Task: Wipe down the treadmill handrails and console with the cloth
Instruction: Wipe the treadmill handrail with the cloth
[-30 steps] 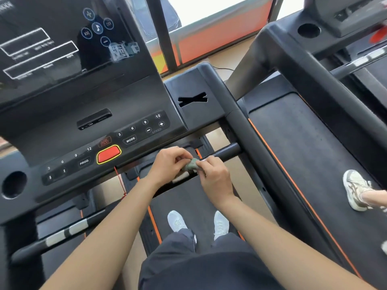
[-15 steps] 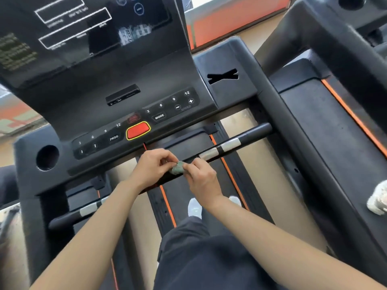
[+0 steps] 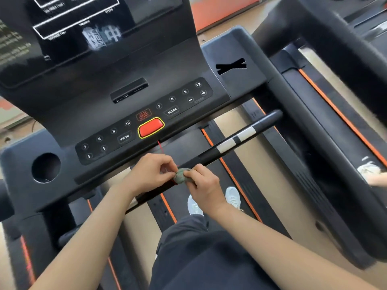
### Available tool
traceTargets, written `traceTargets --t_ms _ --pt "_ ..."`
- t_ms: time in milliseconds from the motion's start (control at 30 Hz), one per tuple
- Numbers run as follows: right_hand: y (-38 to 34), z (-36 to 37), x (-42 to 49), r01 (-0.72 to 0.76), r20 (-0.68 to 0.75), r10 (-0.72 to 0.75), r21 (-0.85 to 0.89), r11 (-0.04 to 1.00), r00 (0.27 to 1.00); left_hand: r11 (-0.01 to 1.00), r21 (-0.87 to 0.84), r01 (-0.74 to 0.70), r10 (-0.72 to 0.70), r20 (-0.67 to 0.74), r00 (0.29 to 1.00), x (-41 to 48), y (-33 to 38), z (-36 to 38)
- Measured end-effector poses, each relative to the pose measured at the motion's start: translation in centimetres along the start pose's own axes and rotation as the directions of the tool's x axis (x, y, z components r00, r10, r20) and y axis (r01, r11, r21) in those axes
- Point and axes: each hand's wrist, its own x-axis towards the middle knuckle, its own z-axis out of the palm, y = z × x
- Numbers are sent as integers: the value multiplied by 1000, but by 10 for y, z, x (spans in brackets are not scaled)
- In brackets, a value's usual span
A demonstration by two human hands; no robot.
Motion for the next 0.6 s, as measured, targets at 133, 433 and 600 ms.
traceTargets --t_ms 133,433,600 --pt "2 -5 4 -11 38 12 -35 999 999 992 53 -118 115 59 992 3 4 -3" --pt "47 -60 23 -169 -100 157 -128 977 983 978 43 -206 207 -4 978 67 51 35" --pt "90 -105 45 -254 -141 233 -157 954 962 967 90 -237 246 -108 963 118 96 57"
